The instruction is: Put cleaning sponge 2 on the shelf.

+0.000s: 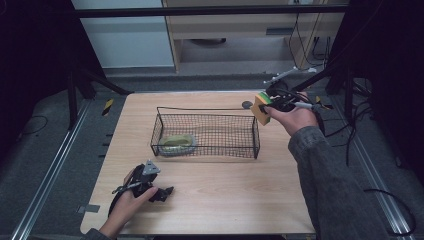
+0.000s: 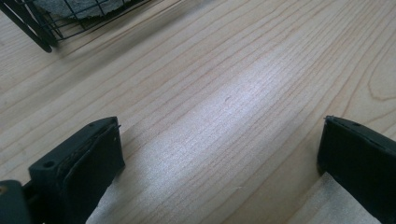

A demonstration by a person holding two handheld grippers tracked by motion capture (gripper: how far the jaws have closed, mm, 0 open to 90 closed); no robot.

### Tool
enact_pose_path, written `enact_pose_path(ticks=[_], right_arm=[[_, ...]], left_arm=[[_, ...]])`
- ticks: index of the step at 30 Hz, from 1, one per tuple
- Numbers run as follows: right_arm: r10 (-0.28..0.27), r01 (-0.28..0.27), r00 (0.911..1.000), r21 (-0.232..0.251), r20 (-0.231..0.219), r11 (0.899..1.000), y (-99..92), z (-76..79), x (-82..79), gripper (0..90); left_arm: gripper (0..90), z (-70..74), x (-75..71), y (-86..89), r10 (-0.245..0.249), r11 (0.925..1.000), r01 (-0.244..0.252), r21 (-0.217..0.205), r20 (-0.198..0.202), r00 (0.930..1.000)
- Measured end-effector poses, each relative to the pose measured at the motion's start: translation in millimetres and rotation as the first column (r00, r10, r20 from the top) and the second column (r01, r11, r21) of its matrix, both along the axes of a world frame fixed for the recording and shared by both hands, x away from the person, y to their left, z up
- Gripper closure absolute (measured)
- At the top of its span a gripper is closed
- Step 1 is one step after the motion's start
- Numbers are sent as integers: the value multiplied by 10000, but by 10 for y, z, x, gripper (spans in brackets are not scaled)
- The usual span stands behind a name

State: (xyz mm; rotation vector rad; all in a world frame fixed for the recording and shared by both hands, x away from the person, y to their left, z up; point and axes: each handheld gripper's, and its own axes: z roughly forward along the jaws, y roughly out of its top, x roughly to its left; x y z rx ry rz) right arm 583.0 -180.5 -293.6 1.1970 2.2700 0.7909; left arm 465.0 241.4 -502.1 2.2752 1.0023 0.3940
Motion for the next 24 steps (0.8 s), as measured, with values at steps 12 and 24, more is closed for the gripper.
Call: enact_pose_path(ticks=[12,24], right_arm=[[331,-333,9992,-118,-208,9994,211,-181,213,650],[485,-487,9976,-45,-499,9988,279,-374,330,650]], left_arm=[[0,-1,6,2,-4,10000,4,-44,-33,10000],[0,-1,12,4,-6,10000,6,-29,-3,10000]])
